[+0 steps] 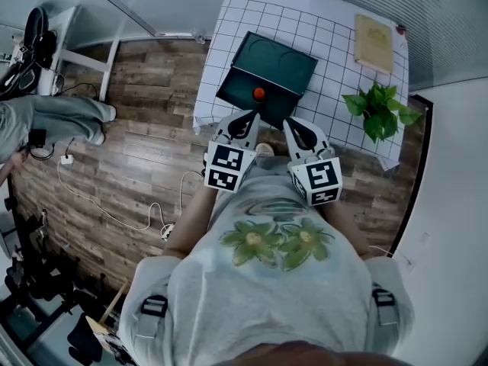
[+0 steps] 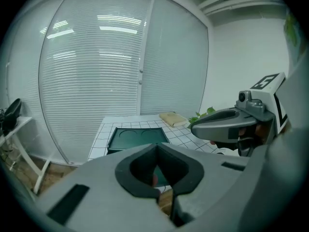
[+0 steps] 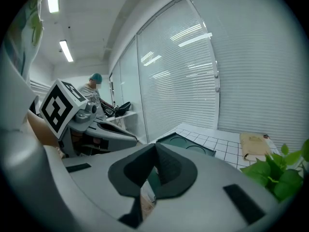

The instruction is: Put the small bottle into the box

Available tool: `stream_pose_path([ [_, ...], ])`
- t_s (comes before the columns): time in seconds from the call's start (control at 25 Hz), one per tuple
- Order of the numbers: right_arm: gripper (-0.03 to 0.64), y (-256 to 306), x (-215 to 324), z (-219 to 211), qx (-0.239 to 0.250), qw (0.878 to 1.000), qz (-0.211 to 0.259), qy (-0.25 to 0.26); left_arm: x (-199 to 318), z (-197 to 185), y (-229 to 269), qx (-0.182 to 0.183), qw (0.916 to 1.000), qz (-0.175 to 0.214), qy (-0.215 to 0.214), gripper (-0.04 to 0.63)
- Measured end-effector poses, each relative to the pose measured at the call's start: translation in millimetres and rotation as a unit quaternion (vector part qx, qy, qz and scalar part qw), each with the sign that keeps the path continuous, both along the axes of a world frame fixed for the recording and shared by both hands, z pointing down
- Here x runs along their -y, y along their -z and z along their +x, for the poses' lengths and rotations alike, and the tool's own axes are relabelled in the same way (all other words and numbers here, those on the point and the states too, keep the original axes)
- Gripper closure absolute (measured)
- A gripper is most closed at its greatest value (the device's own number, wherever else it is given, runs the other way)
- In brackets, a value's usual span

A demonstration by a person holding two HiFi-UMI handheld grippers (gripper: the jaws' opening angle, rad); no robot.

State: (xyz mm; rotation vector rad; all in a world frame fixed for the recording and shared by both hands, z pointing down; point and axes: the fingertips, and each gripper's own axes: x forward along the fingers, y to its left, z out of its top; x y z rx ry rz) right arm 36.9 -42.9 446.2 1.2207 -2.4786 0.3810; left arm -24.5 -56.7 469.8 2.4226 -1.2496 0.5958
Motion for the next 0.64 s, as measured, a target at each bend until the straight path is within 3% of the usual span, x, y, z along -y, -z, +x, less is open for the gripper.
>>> stream_pose_path([
  [0.64,0.611,9.3,-51.5,-10.8,0.000,1.000,0.015,-0.007,-53.1,-12.7,14.8,-0.006,0.9997,0.022,-0.002,0.588],
])
